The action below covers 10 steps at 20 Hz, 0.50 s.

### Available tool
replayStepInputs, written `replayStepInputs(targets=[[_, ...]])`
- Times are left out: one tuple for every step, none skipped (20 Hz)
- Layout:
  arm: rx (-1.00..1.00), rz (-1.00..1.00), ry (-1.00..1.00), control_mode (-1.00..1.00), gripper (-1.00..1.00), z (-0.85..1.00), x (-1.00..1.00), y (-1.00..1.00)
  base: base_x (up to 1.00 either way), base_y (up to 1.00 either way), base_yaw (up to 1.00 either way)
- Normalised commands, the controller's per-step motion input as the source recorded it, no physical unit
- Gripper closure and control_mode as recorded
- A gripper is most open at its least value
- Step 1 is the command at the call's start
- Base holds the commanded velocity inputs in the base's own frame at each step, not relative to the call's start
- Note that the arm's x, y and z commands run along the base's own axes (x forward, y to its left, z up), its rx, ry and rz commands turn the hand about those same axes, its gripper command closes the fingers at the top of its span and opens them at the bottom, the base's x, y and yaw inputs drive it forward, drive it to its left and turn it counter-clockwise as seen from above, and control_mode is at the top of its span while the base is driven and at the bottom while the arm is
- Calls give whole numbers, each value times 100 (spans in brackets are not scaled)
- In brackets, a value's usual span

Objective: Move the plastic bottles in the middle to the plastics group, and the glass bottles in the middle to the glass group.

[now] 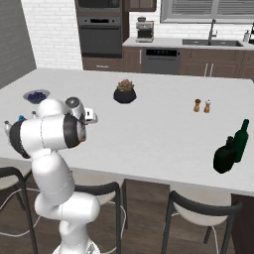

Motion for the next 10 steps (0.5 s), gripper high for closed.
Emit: replayStepInputs(targets=[[-4,-12,5,-100,100,71,-9,-58,0,0,0],[-2,-13,7,-100,100,71,-12,-69,0,0,0],[0,-16,7,-100,100,66,-13,-74,0,0,0],[0,-18,5,-100,100,65,-14,-79,0,0,0],[-1,-21,3,-100,100,61,-13,-86,0,0,0],[0,-23,1,-100,100,54,-18,-96,0,0,0],[0,-25,1,-100,100,50,-16,-100,0,0,0],[0,-28,0,-100,100,42,-19,-100,0,0,0],[0,-30,0,-100,100,36,-24,-100,0,0,0],[0,-33,0,-100,100,29,-29,-100,0,0,0]])
